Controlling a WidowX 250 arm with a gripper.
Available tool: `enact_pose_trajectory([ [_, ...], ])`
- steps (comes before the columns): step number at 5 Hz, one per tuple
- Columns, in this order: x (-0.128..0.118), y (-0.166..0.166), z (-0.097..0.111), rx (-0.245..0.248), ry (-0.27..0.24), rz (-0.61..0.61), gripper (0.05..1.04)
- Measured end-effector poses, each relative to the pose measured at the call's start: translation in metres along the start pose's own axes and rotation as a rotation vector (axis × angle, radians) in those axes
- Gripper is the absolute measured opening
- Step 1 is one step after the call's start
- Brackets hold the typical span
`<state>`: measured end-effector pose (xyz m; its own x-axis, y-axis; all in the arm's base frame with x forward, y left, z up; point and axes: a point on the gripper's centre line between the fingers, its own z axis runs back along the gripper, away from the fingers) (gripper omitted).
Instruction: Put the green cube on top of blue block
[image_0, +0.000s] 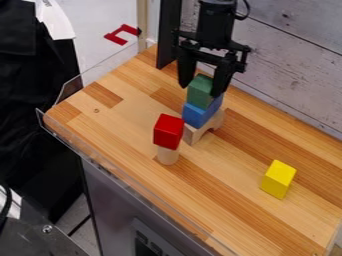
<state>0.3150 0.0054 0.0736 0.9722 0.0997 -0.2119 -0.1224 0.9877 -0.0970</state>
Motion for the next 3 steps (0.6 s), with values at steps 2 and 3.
enact_pose_trajectory([
  [2,-0.017,-0.006,0.058,0.006,-0.164,0.006,1.001],
  [3,-0.034,-0.009,0.081,0.016,-0.222,-0.005,1.001],
])
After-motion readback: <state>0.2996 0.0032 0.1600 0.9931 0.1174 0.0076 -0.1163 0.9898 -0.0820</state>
